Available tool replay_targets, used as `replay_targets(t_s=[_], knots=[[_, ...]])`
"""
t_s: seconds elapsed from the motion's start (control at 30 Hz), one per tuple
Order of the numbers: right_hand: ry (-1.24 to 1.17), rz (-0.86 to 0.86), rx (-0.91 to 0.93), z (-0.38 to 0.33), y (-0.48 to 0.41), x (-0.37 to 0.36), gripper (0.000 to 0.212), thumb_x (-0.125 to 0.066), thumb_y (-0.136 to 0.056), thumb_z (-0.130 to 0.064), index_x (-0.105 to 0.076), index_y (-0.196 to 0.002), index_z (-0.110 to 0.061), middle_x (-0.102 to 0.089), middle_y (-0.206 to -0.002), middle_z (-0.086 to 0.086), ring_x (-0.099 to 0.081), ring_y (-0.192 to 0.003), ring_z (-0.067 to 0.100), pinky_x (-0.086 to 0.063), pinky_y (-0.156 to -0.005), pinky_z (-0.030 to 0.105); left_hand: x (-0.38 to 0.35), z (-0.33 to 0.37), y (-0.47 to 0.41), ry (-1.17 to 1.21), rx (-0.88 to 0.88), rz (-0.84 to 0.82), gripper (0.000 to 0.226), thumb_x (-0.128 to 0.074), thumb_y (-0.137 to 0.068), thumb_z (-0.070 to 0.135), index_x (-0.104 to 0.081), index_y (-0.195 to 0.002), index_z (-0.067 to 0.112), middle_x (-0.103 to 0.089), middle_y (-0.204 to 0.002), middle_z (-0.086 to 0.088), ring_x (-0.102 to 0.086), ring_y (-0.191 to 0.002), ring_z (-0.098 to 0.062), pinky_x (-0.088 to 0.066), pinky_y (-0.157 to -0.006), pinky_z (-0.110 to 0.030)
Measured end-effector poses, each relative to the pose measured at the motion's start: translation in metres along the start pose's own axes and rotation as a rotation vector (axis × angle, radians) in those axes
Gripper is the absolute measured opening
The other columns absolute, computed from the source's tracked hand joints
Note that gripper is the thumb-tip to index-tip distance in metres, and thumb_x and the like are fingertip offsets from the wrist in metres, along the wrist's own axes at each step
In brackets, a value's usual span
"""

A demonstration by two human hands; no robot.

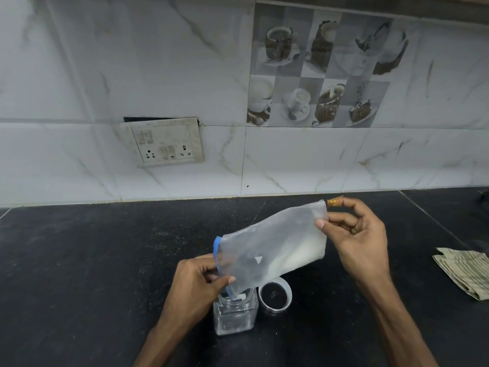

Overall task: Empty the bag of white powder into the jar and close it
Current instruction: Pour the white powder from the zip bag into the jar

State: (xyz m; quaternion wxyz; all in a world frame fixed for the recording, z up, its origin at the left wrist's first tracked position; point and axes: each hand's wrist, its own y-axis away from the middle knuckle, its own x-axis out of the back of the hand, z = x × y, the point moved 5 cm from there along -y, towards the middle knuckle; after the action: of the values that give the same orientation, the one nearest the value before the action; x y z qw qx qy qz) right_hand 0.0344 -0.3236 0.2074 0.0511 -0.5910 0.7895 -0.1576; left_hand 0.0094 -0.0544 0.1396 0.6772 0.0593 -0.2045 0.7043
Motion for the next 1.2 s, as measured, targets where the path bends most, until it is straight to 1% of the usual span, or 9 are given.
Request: replay_targets(t_s=[0.17, 0.23, 0.37, 0.47, 0.63, 0.87, 1.03, 1.13, 1.2], knots=[[-0.026, -0.016, 0.043, -0.004, 0.002, -0.003, 0.032, -0.077, -0.082, 0.004, -0.066, -0.102, -0.020, -0.079, -0.088, 0.007, -0.076, -0.085, 0.015, -0.058, -0.074, 0.017, 0.001, -0.004, 0.003, -0.034, 0.018, 0.030, 0.054, -0.086, -0.067, 0.000, -0.069, -0.065, 0.051, -0.073, -0.072, 0.027, -0.064, -0.052, 0.003, -0.051, -0.053, -0.010], [-0.026, -0.026, 0.078, -0.008, 0.003, -0.006, 0.028, -0.074, -0.085, 0.003, -0.066, -0.099, -0.021, -0.078, -0.092, 0.007, -0.076, -0.087, 0.013, -0.057, -0.077, 0.017, 0.002, -0.005, 0.004, -0.039, 0.029, 0.043, 0.051, -0.085, -0.067, 0.000, -0.069, -0.068, 0.048, -0.073, -0.072, 0.030, -0.064, -0.051, 0.005, -0.050, -0.054, -0.008], [0.020, -0.015, 0.107, -0.011, 0.003, -0.009, 0.029, -0.071, -0.089, -0.001, -0.065, -0.096, -0.029, -0.080, -0.087, -0.005, -0.075, -0.084, 0.007, -0.057, -0.075, 0.017, 0.003, -0.005, 0.006, -0.034, 0.032, 0.078, 0.042, -0.085, -0.066, -0.002, -0.073, -0.070, 0.038, -0.074, -0.073, 0.026, -0.068, -0.056, 0.005, -0.050, -0.055, -0.006], [0.056, 0.007, 0.107, -0.010, 0.004, -0.008, 0.033, -0.071, -0.090, -0.005, -0.063, -0.099, -0.035, -0.080, -0.090, -0.007, -0.075, -0.084, 0.008, -0.058, -0.077, 0.020, 0.003, -0.007, 0.007, -0.043, 0.050, 0.081, 0.047, -0.085, -0.067, -0.002, -0.070, -0.068, 0.043, -0.071, -0.069, 0.033, -0.069, -0.057, 0.006, -0.051, -0.056, -0.005], [0.077, 0.003, 0.096, -0.009, 0.003, -0.010, 0.033, -0.072, -0.089, -0.006, -0.062, -0.100, -0.036, -0.079, -0.089, -0.007, -0.075, -0.084, 0.006, -0.058, -0.075, 0.018, 0.003, -0.012, 0.008, -0.049, 0.076, 0.095, 0.055, -0.085, -0.067, -0.003, -0.071, -0.062, 0.050, -0.070, -0.070, 0.035, -0.073, -0.064, -0.006, -0.058, -0.061, -0.014], [0.125, 0.014, 0.157, -0.016, 0.005, -0.013, 0.037, -0.073, -0.089, -0.008, -0.061, -0.101, -0.040, -0.079, -0.088, -0.007, -0.075, -0.085, 0.007, -0.059, -0.077, 0.023, 0.002, -0.018, 0.008, -0.013, 0.083, 0.114, 0.050, -0.086, -0.064, -0.004, -0.068, -0.064, 0.042, -0.070, -0.062, 0.015, -0.055, -0.043, 0.004, -0.047, -0.049, -0.008], [0.142, 0.002, 0.199, -0.021, 0.005, -0.015, 0.039, -0.073, -0.088, -0.005, -0.061, -0.103, -0.040, -0.079, -0.090, -0.010, -0.075, -0.084, 0.007, -0.059, -0.079, 0.024, 0.003, -0.023, 0.009, 0.007, 0.094, 0.124, 0.047, -0.087, -0.063, -0.004, -0.070, -0.065, 0.040, -0.075, -0.070, 0.011, -0.062, -0.048, 0.000, -0.052, -0.051, -0.012], [0.154, -0.005, 0.194, -0.021, 0.005, -0.016, 0.039, -0.073, -0.088, -0.006, -0.061, -0.103, -0.040, -0.078, -0.090, -0.011, -0.074, -0.082, 0.007, -0.060, -0.078, 0.025, 0.003, -0.029, 0.008, -0.013, 0.099, 0.119, 0.023, -0.088, -0.063, 0.001, -0.076, -0.067, 0.020, -0.075, -0.069, -0.005, -0.068, -0.053, -0.016, -0.059, -0.056, -0.027], [0.157, -0.002, 0.187, -0.021, 0.005, -0.015, 0.040, -0.073, -0.088, -0.006, -0.060, -0.103, -0.041, -0.079, -0.090, -0.011, -0.074, -0.083, 0.007, -0.060, -0.078, 0.027, 0.002, -0.029, 0.008, -0.001, 0.098, 0.107, 0.024, -0.088, -0.063, -0.001, -0.076, -0.065, 0.020, -0.072, -0.061, 0.000, -0.062, -0.046, -0.007, -0.054, -0.050, -0.020]])
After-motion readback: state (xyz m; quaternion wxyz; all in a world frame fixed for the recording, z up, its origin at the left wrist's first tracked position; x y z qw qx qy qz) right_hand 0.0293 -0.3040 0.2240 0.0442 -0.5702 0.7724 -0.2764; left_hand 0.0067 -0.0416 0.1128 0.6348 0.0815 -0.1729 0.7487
